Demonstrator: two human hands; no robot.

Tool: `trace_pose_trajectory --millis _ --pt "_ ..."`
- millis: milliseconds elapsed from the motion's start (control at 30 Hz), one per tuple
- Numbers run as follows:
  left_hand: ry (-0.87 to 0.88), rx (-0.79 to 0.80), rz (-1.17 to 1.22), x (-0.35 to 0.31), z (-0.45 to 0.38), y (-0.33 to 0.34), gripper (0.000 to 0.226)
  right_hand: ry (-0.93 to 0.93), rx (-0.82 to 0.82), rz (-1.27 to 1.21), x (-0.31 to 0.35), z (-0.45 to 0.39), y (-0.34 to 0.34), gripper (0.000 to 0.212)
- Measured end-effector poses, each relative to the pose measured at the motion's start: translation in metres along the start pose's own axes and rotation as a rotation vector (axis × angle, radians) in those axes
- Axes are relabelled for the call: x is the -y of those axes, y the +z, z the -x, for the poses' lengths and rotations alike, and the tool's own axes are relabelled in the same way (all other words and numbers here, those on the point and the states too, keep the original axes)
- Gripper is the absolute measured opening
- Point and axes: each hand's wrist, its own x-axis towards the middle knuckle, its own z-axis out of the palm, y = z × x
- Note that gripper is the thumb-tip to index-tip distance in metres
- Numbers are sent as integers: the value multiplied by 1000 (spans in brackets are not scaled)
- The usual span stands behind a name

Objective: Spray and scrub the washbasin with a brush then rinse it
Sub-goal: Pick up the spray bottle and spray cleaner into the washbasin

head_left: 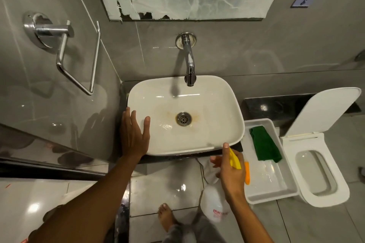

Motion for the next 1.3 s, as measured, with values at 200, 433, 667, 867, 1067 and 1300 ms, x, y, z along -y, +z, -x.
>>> trace_pose_trajectory --millis 200,433,667,867,1067,1300 --pt "9 8 -9 1 0 0 71 11 -84 18 1 0 -6 62" --pt "1 6 -2 0 1 -1 71 26 102 26 -5 7 6 60" --pt "-6 3 3 -3 1 -2 69 19 237 -43 2 28 37 41" --pt "5 -10 -3 -3 1 -2 66 15 305 -14 10 40 58 35" --pt "4 -11 1 -2 1 -1 66 -11 198 -82 12 35 50 34" --pt "17 -19 -5 -1 1 -1 65 -11 18 -76 7 10 21 37"
